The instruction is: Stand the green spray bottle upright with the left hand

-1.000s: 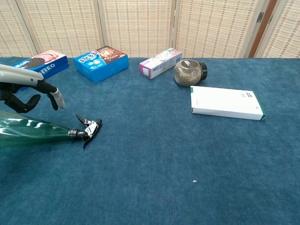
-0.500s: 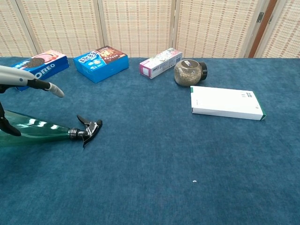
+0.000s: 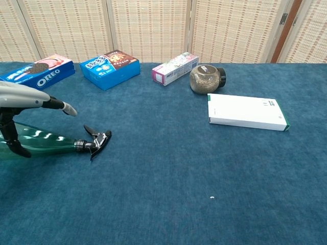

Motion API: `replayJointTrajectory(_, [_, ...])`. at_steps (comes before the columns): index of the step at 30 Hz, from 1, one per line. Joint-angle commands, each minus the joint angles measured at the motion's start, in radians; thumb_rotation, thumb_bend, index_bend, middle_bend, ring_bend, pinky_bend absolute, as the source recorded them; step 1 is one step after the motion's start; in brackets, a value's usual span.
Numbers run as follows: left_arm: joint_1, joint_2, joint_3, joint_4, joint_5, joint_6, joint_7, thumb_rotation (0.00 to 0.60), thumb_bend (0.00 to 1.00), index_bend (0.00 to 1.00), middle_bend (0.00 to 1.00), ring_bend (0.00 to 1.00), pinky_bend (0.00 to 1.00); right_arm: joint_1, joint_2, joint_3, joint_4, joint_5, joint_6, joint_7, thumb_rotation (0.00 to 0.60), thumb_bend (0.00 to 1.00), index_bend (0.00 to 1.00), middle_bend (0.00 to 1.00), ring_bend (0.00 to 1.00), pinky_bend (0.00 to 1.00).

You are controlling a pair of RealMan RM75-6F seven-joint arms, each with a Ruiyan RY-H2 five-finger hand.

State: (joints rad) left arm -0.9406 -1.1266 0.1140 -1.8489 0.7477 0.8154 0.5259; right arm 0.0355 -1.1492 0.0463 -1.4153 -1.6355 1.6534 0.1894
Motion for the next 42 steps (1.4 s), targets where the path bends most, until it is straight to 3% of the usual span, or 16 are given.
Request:
replayJointTrajectory(1, [-0.019, -0.034, 0.016, 0.019, -0.049, 0.022, 0.054, 0.6, 0.01, 0.0, 0.11, 0.0, 0.0, -0.002, -0.001, -0.002, 0.003, 0.0, 0.002, 0.005, 0.6, 0.0, 0.0, 0.0, 0.0, 0.42])
replayJointTrajectory(14, [-0.051, -0.118, 0.034, 0.089, -0.158, 0.033, 0.139, 0.6, 0.01, 0.05, 0.15, 0.0, 0.0, -0.002, -0.003, -0.002, 0.007, 0.003, -0.004, 0.017, 0.6, 0.0, 0.0, 0.0, 0.0, 0.42])
replayJointTrajectory(27, [-0.032, -0.149, 0.037, 0.109, -0.127, 0.086, 0.158, 0.6, 0.01, 0.35, 0.36, 0.03, 0.0, -0.002, -0.005, -0.003, 0.012, 0.006, -0.008, 0.019, 0.6, 0.0, 0.0, 0.0, 0.0, 0.42])
replayJointTrajectory(35, [-0.016, -0.169, 0.039, 0.126, -0.109, 0.124, 0.186, 0.6, 0.01, 0.45, 0.44, 0.07, 0.0, -0.002, -0.007, -0.002, 0.014, 0.007, -0.01, 0.019, 0.6, 0.0, 0.0, 0.0, 0.0, 0.42])
replayJointTrajectory(42, [-0.002, -0.179, 0.041, 0.135, -0.099, 0.138, 0.206, 0.6, 0.01, 0.48, 0.45, 0.07, 0.0, -0.001, -0.009, -0.003, 0.015, 0.006, -0.012, 0.019, 0.6, 0.0, 0.0, 0.0, 0.0, 0.42])
